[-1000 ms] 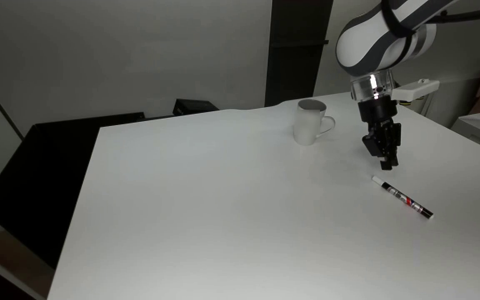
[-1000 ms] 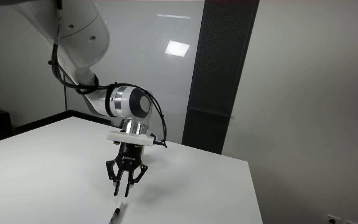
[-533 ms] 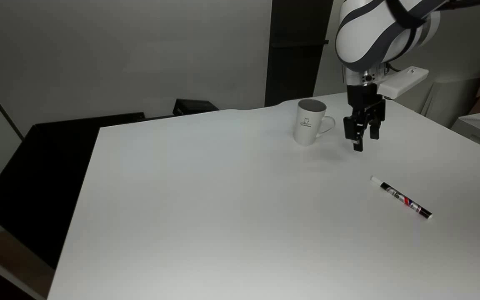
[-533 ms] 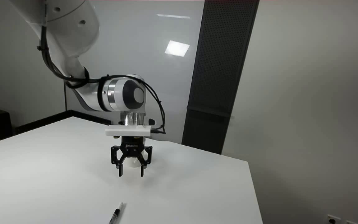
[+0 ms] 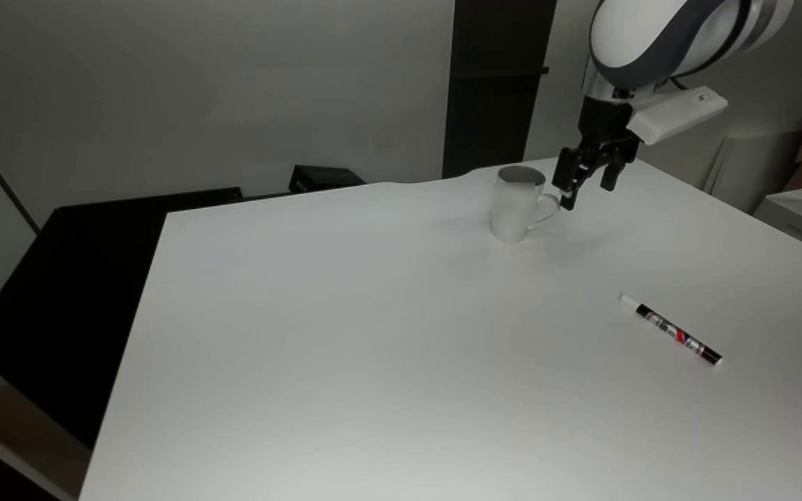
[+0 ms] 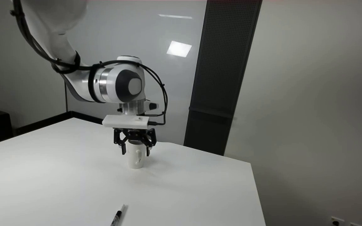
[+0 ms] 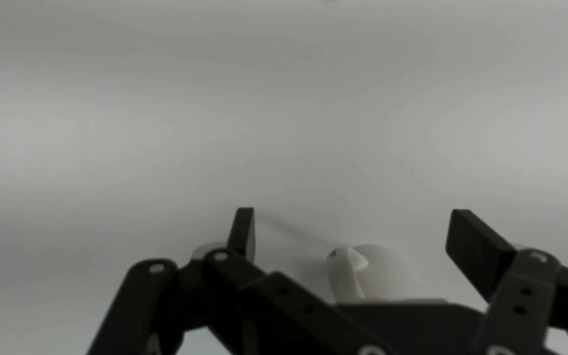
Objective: Take the marker out of the mug and put it on the table
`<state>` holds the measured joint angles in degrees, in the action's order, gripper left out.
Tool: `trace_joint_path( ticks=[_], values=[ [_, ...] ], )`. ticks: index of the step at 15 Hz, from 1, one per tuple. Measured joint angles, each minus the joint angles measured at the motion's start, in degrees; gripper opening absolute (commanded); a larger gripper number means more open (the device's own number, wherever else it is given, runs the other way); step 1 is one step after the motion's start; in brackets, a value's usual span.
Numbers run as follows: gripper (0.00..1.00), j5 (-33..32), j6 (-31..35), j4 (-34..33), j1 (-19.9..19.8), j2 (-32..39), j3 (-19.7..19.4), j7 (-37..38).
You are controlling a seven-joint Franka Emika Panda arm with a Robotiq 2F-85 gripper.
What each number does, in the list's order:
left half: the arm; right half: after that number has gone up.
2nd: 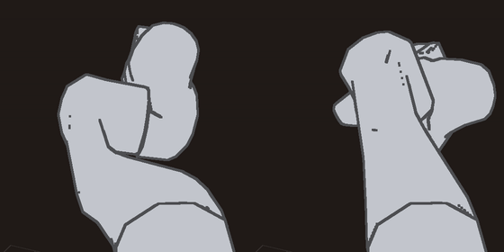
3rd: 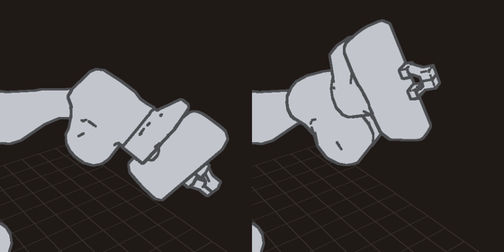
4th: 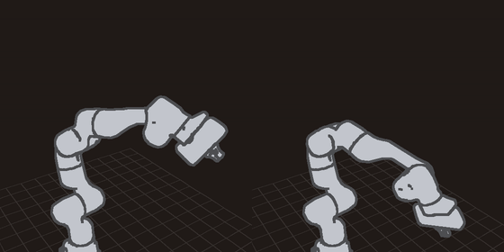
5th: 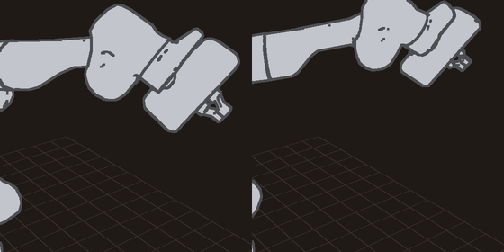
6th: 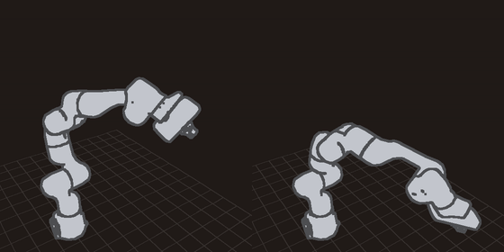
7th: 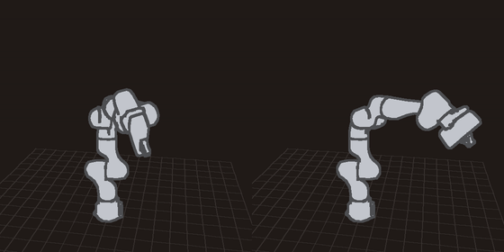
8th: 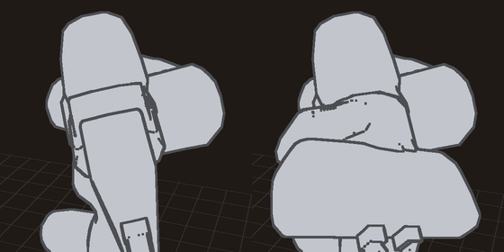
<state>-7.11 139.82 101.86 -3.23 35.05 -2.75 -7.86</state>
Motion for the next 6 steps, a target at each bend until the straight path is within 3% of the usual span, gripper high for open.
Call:
trace_joint_path(
  ticks=[6],
  values=[
    [1.00, 4.8, 1.3, 3.3, -0.5, -2.6, 0.1, 0.0]
  ],
)
